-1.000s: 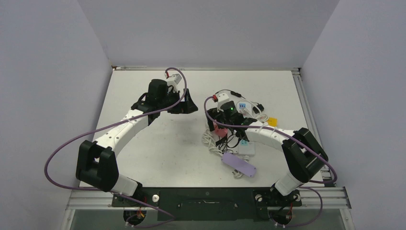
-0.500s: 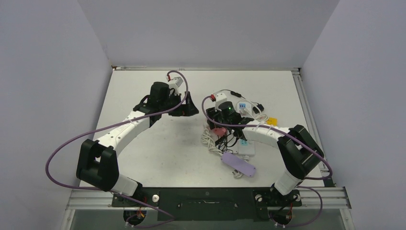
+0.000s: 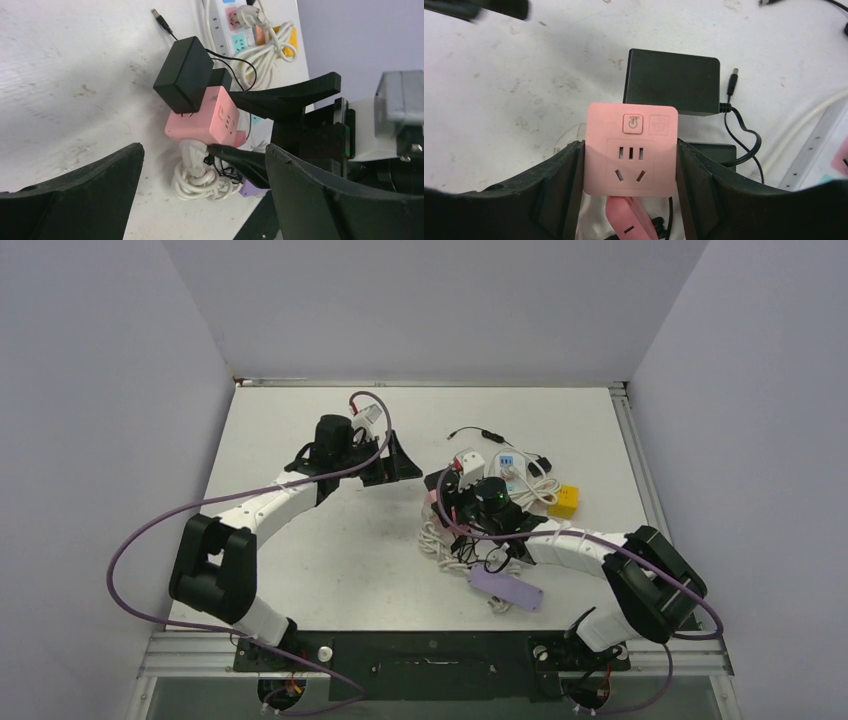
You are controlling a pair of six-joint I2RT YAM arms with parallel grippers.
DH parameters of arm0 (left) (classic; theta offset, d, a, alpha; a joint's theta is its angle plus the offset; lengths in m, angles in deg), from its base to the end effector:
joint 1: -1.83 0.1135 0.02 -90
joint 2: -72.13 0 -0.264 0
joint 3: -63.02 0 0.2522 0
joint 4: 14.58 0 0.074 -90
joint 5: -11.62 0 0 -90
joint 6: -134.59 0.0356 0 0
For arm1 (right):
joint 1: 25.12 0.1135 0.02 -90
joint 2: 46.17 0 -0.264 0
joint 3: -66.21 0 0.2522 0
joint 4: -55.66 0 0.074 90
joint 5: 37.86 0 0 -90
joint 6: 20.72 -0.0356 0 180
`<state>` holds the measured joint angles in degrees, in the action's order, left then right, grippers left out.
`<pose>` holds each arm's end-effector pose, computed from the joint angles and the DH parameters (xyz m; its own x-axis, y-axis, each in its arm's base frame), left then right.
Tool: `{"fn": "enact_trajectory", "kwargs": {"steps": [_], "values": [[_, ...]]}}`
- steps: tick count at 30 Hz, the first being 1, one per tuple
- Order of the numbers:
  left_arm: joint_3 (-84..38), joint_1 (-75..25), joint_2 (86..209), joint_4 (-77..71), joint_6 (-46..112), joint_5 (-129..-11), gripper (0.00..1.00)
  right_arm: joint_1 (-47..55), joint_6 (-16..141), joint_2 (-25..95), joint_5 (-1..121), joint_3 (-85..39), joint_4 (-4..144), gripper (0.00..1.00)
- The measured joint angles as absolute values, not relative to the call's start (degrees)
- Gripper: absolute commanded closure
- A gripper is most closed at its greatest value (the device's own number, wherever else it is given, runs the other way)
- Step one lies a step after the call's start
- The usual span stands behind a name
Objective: Pull the plug off the socket
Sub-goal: Remove the plug from the socket.
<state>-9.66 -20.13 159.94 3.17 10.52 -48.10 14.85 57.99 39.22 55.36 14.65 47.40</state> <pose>0.3099 -0.1443 0.2546 -0.8180 -0.1918 -0.5423 0.3108 0.6460 -0.6972 0.2341 0.1988 0.1890 -0.4575 -0.1285 -0.8799 -0.6023 0.7727 0.2004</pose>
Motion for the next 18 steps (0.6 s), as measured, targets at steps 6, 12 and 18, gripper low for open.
{"fn": "enact_trajectory", "kwargs": {"steps": [6, 12, 18], "values": [[-7.97, -20.19, 163.66, -1.99, 5.39, -41.79, 0.11, 18.04, 58.6, 35.32, 55.6, 17.23, 43.4, 0.95], [-7.95, -20.45, 164.95, -4.16, 2.83, -39.71, 0.11, 19.55, 59.11, 34.17, 54.86, 17.54, 41.57, 0.95], [-7.95, -20.76, 165.58, -4.11, 2.17, -39.49, 0.11, 20.29, 59.21, 33.51, 52.46, 17.69, 40.85, 0.95]]}}
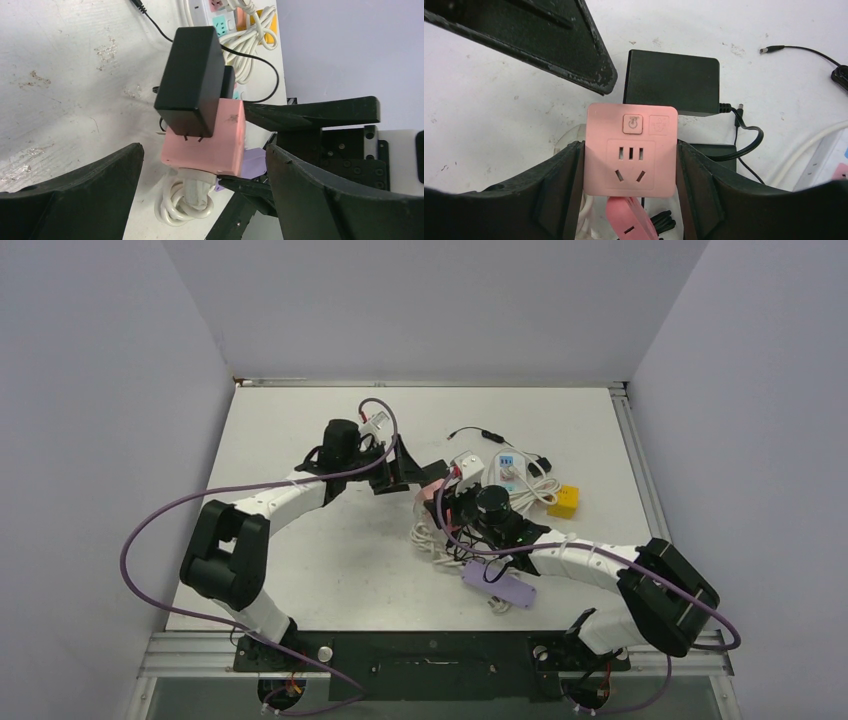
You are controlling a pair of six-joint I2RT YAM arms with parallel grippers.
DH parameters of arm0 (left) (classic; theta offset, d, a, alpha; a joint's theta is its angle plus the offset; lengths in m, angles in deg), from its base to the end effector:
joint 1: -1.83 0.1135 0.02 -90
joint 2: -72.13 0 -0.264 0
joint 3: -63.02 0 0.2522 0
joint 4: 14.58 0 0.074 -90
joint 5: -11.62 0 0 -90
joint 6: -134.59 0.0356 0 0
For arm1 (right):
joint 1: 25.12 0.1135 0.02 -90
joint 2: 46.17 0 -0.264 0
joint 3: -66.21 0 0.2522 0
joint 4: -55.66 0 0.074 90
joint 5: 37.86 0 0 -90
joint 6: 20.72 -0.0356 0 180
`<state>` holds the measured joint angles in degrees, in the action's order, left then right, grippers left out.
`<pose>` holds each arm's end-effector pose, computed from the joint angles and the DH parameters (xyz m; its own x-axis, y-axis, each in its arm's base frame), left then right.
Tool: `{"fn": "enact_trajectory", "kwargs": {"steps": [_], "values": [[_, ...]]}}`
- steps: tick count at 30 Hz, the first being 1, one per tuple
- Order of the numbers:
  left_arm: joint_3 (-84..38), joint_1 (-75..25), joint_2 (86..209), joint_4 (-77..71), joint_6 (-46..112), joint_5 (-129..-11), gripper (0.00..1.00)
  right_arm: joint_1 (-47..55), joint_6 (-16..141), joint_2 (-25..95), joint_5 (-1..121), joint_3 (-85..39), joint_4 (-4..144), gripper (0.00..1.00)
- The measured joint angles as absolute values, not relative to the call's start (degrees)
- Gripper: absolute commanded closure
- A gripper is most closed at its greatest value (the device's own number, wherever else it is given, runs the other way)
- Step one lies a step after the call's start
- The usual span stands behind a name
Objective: Pull the plug off the socket
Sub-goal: Remove the plug from the socket.
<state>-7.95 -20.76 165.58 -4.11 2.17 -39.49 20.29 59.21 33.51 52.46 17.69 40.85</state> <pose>0.3185 -0.1567 0.2253 -0.9005 -0.1940 -0.3891 0.2411 0.5221 -0.8181 0.2060 0.2093 0.2119 -0.3198 -0.0753 -0.9445 -0.6703 0.7225 0.1693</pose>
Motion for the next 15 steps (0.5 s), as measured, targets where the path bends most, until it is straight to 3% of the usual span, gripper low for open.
{"fn": "enact_trajectory", "kwargs": {"steps": [9, 15], "values": [[-7.95, -21.79, 167.31, -4.96, 1.15, -38.31, 0.11, 20.55, 58.01, 30.41, 50.62, 18.89, 38.55, 0.95], [-7.84, -23.36, 167.57, -7.76, -0.05, -35.99, 0.21, 21.21, 57.86, 29.95, 50.42, 19.39, 37.13, 0.95]]}}
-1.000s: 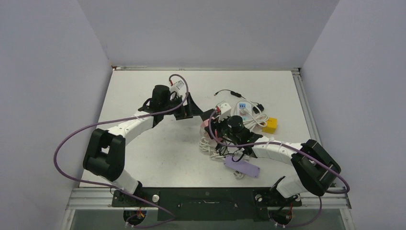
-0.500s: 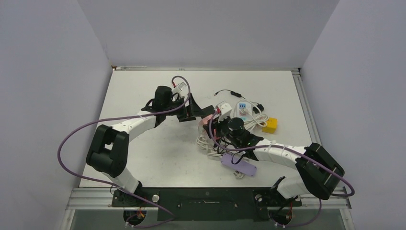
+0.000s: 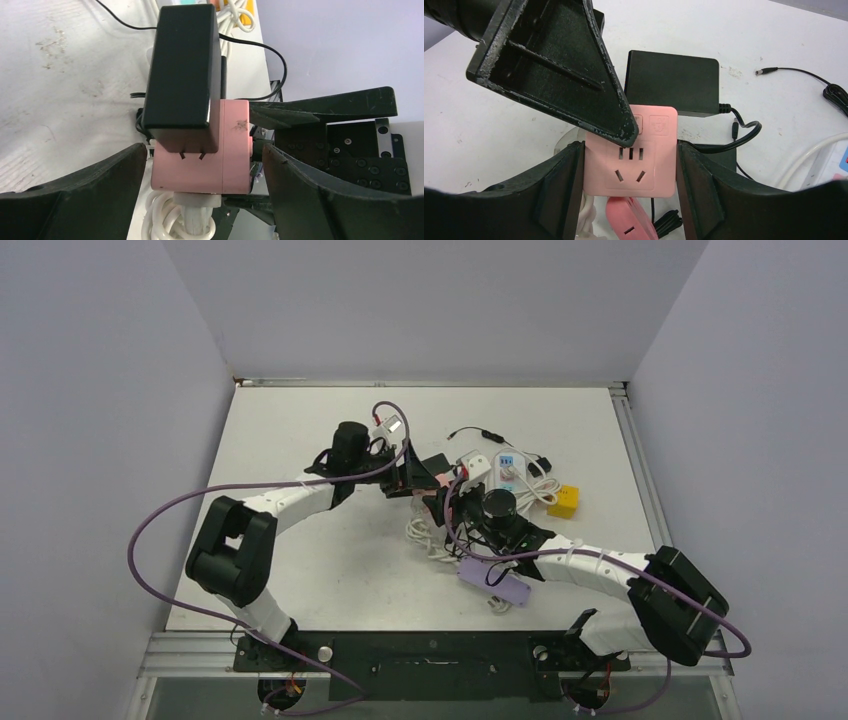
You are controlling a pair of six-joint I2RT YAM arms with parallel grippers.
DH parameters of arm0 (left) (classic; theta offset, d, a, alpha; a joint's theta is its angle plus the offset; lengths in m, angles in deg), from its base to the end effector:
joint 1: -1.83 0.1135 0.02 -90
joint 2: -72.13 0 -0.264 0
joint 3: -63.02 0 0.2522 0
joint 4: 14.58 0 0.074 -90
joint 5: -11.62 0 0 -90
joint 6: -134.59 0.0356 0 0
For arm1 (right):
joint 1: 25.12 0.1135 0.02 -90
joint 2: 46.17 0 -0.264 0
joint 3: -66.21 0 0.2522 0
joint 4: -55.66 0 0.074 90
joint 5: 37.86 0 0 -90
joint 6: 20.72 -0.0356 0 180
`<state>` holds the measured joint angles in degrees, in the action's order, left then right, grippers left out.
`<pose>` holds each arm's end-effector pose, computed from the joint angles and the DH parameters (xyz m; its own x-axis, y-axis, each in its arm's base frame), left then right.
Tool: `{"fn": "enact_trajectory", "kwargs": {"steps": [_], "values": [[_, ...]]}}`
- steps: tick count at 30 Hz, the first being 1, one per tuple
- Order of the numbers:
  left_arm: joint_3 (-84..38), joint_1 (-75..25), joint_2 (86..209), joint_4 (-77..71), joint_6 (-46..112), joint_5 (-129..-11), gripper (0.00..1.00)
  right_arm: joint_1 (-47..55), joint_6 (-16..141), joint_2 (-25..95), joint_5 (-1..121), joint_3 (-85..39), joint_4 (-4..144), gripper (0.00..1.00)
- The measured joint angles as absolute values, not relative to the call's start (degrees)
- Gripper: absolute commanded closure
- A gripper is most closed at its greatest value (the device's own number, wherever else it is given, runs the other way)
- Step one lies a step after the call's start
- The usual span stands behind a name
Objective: Pull the plug off the socket
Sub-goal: Remove the plug from the socket.
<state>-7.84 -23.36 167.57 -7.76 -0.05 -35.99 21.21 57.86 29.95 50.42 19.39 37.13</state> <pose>0.3155 -0.1749 0.2192 -0.9222 -0.1397 -0.3605 0.2629 0.4571 -0.8497 0.1971 0.2049 0.2259 -0.2656 0.0084 -0.9640 -0.6632 0.7242 0.1890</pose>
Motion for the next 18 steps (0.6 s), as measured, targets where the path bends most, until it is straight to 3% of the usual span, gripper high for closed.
{"fn": "enact_trajectory", "kwargs": {"steps": [8, 10, 12, 15, 18], "values": [[-6.44, -23.47, 168.2, -13.84, -3.46, -33.26, 0.59, 21.47, 57.66, 29.53, 49.07, 19.48, 35.99, 0.92], [-6.25, -23.34, 168.62, -15.13, -4.38, -32.78, 0.71, 21.47, 57.68, 29.53, 48.72, 19.48, 36.04, 0.77], [-5.98, -23.25, 168.73, -15.72, -4.75, -32.69, 0.81, 21.47, 57.71, 29.53, 48.65, 19.48, 36.08, 0.49], [-5.57, -22.73, 168.73, -16.13, -5.19, -32.12, 0.9, 21.47, 57.86, 29.53, 48.7, 19.46, 36.21, 0.18], [-4.91, -21.72, 168.73, -16.09, -5.3, -31.88, 0.94, 21.49, 58.34, 29.25, 48.41, 19.26, 35.49, 0.01]]}}
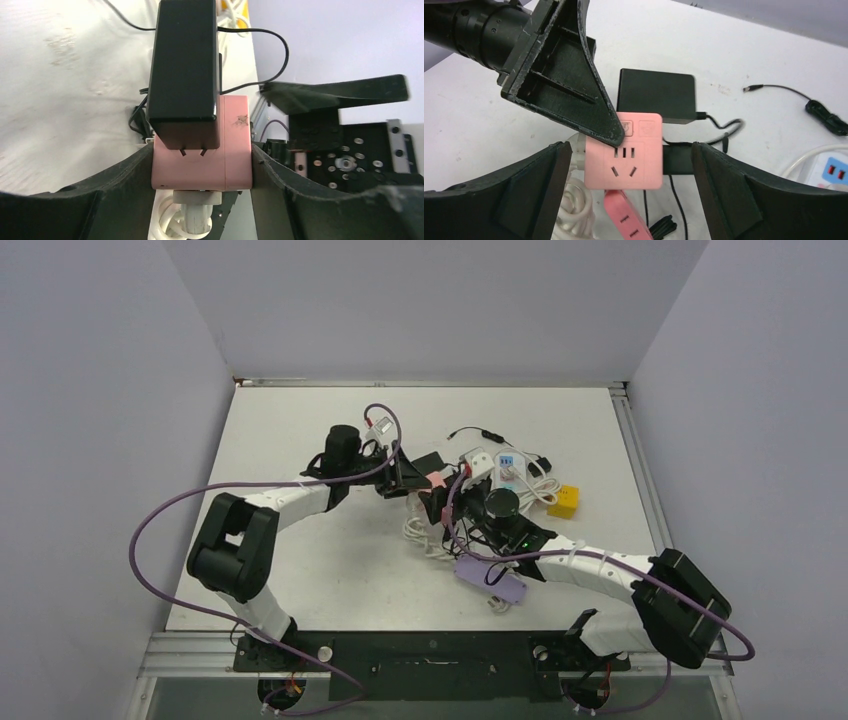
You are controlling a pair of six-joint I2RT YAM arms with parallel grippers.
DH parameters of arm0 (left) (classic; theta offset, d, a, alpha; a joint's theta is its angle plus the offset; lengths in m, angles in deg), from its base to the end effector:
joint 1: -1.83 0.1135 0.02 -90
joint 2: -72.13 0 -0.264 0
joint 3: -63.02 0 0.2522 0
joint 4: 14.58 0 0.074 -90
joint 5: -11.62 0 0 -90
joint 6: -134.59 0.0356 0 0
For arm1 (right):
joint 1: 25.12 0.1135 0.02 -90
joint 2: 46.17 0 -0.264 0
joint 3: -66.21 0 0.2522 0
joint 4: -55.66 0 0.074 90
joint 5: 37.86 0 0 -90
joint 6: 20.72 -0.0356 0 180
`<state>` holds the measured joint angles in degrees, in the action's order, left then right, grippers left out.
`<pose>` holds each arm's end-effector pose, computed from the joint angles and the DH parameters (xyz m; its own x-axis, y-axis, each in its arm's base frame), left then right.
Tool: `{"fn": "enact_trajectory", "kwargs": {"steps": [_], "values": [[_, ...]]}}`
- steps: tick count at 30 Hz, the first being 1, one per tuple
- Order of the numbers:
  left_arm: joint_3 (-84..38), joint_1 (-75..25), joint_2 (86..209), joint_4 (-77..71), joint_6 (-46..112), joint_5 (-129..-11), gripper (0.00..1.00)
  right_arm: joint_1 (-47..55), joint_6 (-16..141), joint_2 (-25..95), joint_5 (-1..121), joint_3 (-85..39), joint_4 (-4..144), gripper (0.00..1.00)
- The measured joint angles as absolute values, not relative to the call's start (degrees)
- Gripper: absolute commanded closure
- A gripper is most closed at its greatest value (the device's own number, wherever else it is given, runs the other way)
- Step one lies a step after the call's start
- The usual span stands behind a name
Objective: Pull the plug off the socket
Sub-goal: Remove the plug from the socket.
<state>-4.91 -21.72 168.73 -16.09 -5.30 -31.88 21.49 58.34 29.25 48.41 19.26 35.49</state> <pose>0.3190 -0.1672 0.2098 -0.9324 -0.1679 -0.3200 0.2383 0.3799 -0.8938 0.1965 0.2045 0.2330 -0.2266 0.0360 -0.9733 -0.6497 0.7389 0.1786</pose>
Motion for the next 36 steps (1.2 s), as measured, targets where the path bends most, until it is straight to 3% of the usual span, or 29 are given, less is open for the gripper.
{"fn": "enact_trajectory", "kwargs": {"steps": [3, 7, 12, 16, 22, 26, 33, 36], "values": [[-4.67, -19.45, 168.7, -13.07, -3.75, -33.22, 0.99, 21.49, 59.17, 28.53, 48.02, 19.11, 34.53, 0.06], [-4.69, -16.61, 168.35, -8.81, -0.67, -35.38, 1.0, 21.49, 59.87, 28.11, 48.54, 19.87, 32.5, 0.02], [-5.37, -14.92, 167.92, -6.39, 1.65, -35.69, 1.0, 21.45, 60.81, 29.2, 52.46, 20.49, 32.54, 0.14], [-5.83, -14.95, 167.61, -6.06, 2.44, -35.27, 1.0, 21.04, 61.14, 32.44, 55.71, 20.49, 32.65, 0.12], [-5.85, -14.95, 167.48, -5.93, 3.07, -34.31, 1.0, 19.81, 61.18, 38.43, 60.65, 19.33, 34.53, 0.16], [-5.85, -14.95, 167.48, -5.99, 3.09, -33.87, 1.0, 18.85, 61.14, 40.22, 62.79, 18.67, 35.1, 0.25], [-5.85, -14.95, 167.48, -6.65, 2.79, -33.15, 1.0, 18.33, 61.25, 41.64, 65.29, 17.14, 35.38, 0.57], [-5.85, -14.95, 167.48, -6.84, 2.76, -33.17, 1.0, 18.48, 61.38, 41.64, 66.2, 16.9, 35.88, 0.59]]}}
